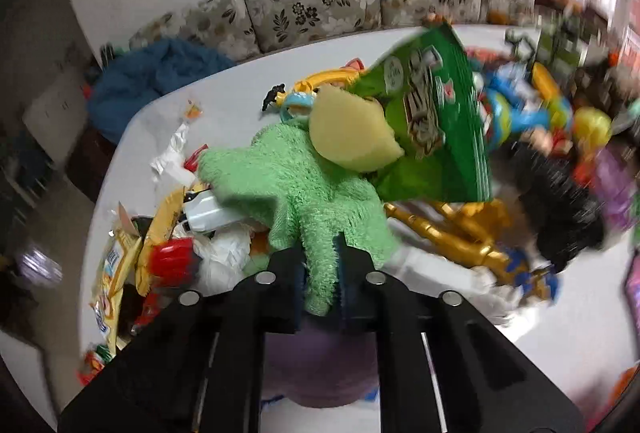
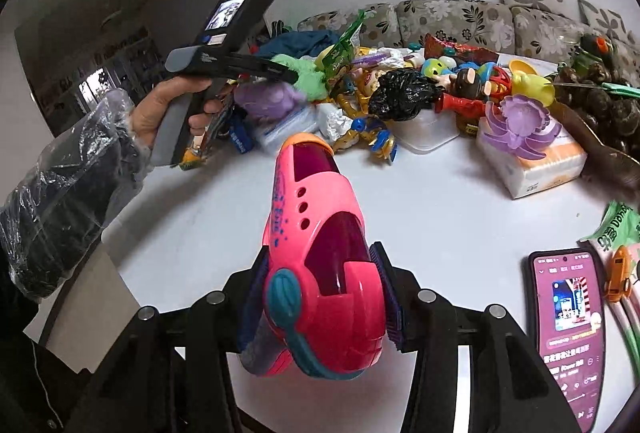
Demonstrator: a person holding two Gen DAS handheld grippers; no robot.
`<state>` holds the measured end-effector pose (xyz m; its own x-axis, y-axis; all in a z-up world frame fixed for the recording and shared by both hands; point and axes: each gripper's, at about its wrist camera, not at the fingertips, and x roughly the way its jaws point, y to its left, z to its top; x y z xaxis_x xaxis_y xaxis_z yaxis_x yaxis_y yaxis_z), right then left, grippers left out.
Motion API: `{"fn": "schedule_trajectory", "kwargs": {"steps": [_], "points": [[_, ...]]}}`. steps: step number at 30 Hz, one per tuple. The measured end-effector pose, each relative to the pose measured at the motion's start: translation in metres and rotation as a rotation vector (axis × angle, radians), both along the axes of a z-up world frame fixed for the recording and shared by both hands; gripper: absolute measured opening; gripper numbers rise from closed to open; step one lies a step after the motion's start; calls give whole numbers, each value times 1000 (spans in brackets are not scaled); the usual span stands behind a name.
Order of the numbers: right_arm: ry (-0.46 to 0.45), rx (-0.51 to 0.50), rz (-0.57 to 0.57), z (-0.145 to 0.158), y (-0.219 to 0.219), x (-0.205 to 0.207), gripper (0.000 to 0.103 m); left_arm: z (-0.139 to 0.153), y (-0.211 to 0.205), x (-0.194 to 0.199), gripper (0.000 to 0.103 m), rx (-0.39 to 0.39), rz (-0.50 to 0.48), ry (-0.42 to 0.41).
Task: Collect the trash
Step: 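Grasp the green fuzzy cloth with the left tool and lift it, then carry the pink gun and green cloth down into the box and release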
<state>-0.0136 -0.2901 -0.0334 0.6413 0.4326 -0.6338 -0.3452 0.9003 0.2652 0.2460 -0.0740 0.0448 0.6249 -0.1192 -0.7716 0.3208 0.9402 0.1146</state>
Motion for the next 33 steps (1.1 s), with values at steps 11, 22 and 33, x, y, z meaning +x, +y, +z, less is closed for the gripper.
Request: {"fn": "schedule_trajectory", "kwargs": {"steps": [11, 22, 33], "points": [[-97, 23, 30, 37, 16, -16, 48, 202, 66, -218, 10, -196, -149, -571], [-120, 51, 177, 66, 45, -88, 48, 165, 111, -409, 11, -201, -206, -599], [97, -78, 278, -54, 109, -141, 49, -65, 108, -439, 11, -176, -115, -69]]}}
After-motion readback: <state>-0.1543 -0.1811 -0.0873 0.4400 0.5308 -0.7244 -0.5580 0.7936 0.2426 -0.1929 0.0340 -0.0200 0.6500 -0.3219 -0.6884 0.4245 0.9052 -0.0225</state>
